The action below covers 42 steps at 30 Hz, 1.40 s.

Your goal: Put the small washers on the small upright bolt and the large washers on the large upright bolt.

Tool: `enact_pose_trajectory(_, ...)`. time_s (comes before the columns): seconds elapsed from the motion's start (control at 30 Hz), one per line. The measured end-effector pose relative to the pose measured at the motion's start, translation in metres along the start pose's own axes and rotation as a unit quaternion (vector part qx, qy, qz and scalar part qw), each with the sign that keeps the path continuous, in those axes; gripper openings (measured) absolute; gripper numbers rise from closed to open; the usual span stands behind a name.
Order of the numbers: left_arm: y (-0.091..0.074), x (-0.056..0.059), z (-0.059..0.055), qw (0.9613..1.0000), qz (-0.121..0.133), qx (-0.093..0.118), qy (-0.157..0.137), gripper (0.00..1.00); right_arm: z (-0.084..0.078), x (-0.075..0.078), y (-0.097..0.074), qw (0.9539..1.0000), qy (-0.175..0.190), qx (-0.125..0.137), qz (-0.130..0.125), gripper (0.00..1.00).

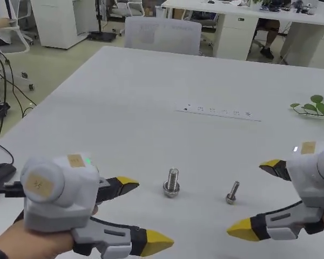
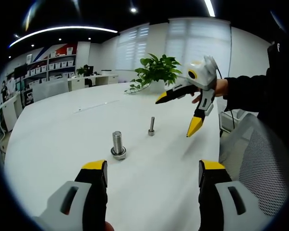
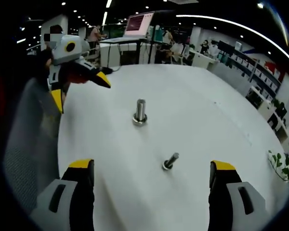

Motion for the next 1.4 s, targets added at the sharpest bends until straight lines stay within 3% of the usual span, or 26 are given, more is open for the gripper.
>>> enact_pose_trajectory(0.7,0.000,0.006,-0.001,0.9998,-0.012,-0.011,-0.007,0.92,-0.026,-0.021,-0.021,0.9977,0.058,0.032,-0.013,1.00)
enact_pose_trajectory(1.07,0.001,0.006,-0.003,0.9997,-0.010,-0.016,-0.017,1.00,-0.026,-0.027,-0.025,0.9955,0.081,0.048,-0.016,1.00)
enact_pose_trajectory(1.4,0.002,0.007,-0.005,0.9994,-0.014,-0.022,-0.021,1.00,-0.030,-0.028,-0.025,0.9942,0.094,0.050,-0.016,1.00)
Point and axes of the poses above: the centre of the closed fingertips' face, and the gripper's own axes: y roughly forward along the fingers, x roughly to its right, z roughly out of its top, the point moved 4 cm from there along -y, roughly backward along the fingers, and after that the axes turned 11 degrees about y, right-handed, at the moved point
